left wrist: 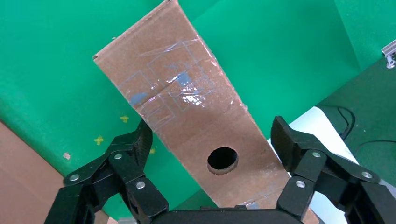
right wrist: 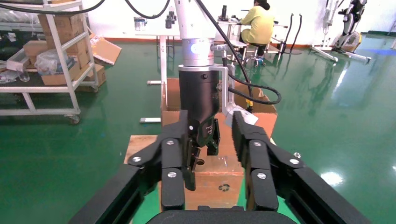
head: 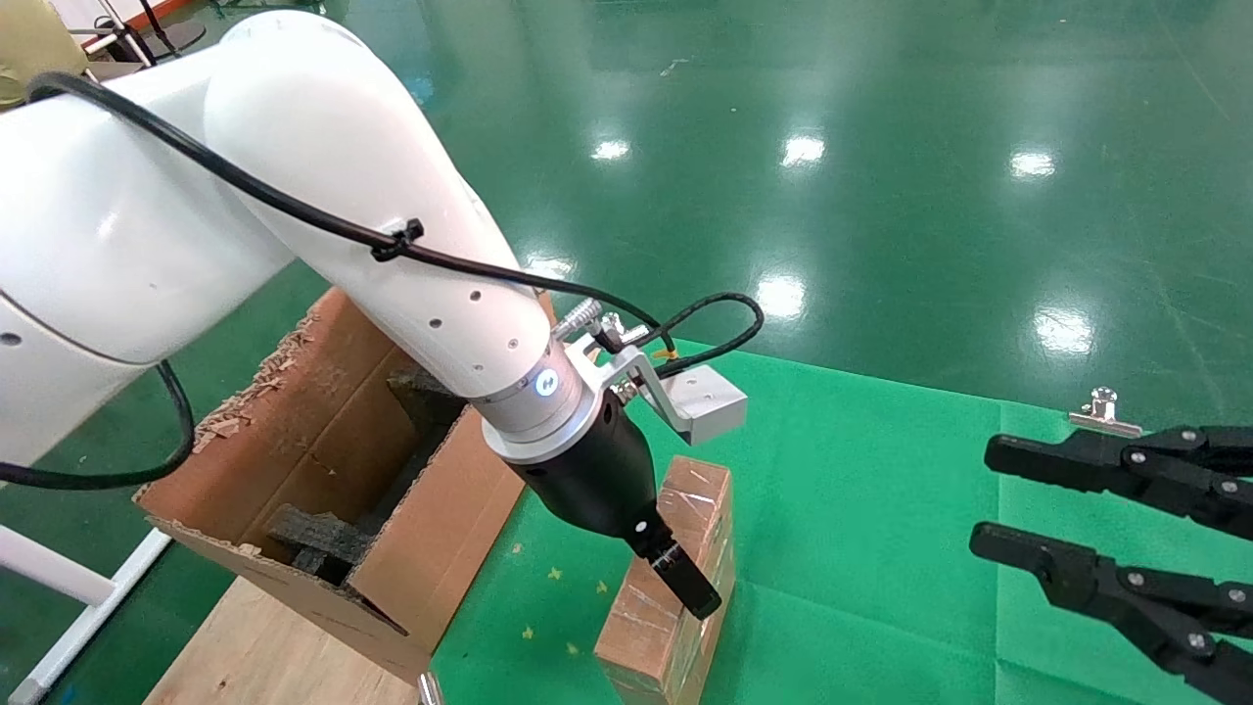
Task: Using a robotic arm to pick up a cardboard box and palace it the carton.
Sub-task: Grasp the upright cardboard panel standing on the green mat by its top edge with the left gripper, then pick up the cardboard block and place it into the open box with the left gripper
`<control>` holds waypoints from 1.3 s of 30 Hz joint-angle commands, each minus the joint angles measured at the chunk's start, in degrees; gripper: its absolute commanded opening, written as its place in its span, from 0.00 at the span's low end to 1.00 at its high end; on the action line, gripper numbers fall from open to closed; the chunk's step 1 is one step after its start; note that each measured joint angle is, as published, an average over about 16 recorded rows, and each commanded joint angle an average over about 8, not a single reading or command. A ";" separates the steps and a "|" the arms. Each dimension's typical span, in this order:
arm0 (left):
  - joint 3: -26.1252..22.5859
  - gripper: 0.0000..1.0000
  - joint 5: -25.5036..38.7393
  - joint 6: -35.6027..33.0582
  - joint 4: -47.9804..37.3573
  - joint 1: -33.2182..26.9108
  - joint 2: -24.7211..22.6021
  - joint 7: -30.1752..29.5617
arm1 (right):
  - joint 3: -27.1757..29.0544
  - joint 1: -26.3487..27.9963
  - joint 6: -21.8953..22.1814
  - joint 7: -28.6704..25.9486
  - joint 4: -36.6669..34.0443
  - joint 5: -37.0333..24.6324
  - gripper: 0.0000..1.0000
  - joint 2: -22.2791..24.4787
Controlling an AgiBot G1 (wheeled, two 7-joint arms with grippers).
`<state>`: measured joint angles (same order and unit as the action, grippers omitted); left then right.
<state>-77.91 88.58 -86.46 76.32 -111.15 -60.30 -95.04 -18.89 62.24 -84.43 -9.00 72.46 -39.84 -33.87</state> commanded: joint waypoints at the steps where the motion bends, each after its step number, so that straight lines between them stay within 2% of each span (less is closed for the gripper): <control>1: 0.05 0.00 -0.03 -0.03 0.00 0.00 0.03 0.03 | 0.00 0.00 0.00 0.00 0.00 0.00 1.00 0.00; 26: 0.61 0.00 -0.25 0.19 -0.48 -0.45 0.39 0.38 | 0.00 0.00 0.01 0.00 0.00 0.00 1.00 0.00; 32: 4.22 0.00 -1.48 3.30 -2.45 -3.60 3.92 2.22 | -0.01 0.01 0.01 0.00 -0.01 0.00 1.00 0.00; 39: 9.68 0.00 -0.97 7.24 -9.49 -11.26 9.33 7.56 | -0.02 0.01 0.01 0.00 -0.01 0.01 1.00 0.00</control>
<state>-69.03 88.57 -79.75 66.28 -122.35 -51.47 -87.02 -18.91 62.25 -84.42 -8.99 72.44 -39.84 -33.87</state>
